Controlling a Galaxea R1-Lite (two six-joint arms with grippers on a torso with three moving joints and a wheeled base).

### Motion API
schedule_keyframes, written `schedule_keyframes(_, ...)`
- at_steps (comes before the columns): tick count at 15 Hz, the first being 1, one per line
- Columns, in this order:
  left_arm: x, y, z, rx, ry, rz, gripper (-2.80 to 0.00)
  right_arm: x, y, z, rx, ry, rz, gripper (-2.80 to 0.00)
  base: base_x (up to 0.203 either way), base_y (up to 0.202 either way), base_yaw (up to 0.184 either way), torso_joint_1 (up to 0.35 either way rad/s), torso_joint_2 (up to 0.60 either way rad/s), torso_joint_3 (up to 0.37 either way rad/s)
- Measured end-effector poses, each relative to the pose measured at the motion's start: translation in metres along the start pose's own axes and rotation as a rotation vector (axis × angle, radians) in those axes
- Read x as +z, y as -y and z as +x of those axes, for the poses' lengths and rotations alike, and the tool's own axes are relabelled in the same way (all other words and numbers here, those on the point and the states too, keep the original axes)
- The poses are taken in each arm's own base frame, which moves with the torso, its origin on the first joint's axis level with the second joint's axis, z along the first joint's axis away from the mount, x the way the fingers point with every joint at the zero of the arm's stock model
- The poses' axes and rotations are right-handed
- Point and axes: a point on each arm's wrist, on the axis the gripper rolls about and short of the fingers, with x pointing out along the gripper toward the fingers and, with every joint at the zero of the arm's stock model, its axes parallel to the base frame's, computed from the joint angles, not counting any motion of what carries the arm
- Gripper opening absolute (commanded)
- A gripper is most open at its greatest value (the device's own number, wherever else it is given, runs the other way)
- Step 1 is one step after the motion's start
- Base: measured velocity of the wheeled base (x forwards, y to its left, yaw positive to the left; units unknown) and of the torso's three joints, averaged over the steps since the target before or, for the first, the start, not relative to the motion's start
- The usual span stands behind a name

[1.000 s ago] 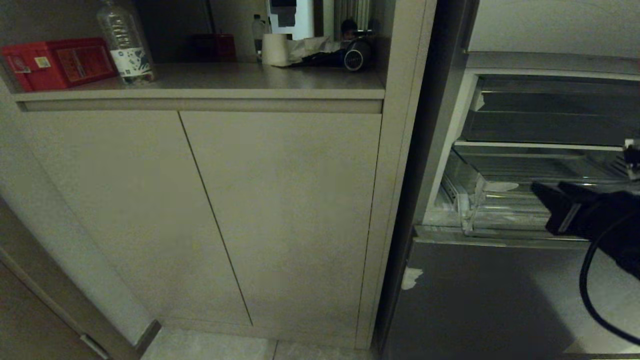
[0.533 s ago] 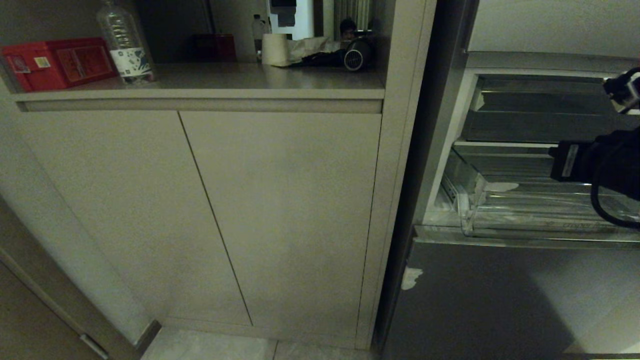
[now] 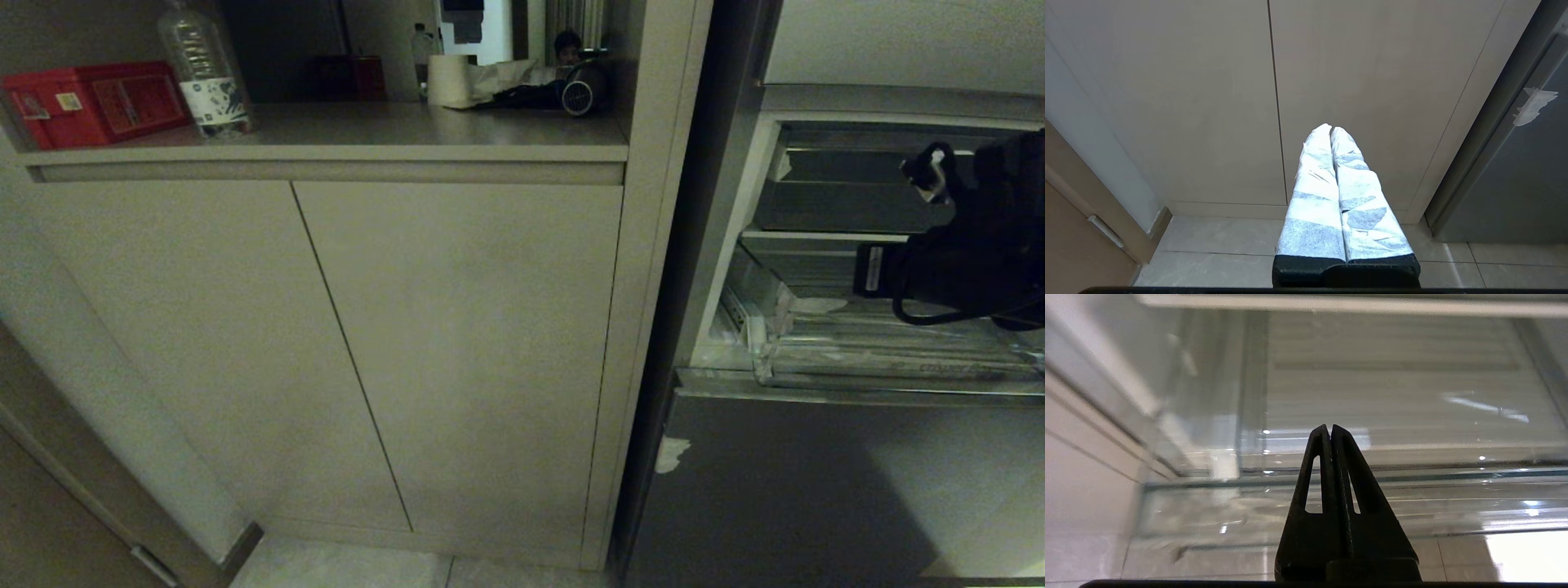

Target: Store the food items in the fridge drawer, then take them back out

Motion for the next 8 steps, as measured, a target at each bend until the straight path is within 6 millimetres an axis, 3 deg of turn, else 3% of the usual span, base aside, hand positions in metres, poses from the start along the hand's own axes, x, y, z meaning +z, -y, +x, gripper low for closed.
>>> schedule_keyframes(4, 0.000, 0.000, 0.000, 0.000, 0.000, 0.000, -2.80, -0.008, 0.002, 0.021, -0.016, -0.038, 0.000, -2.80, 0.000, 0.000, 0.000, 0.000, 0.00, 0.000)
schedule_keyframes(8, 0.000, 0.000, 0.000, 0.000, 0.000, 0.000, -2.80, -0.011, 0.004, 0.029, -0.029, -0.064, -0.005, -2.80, 0.000, 0.000, 0.000, 0.000, 0.00, 0.000)
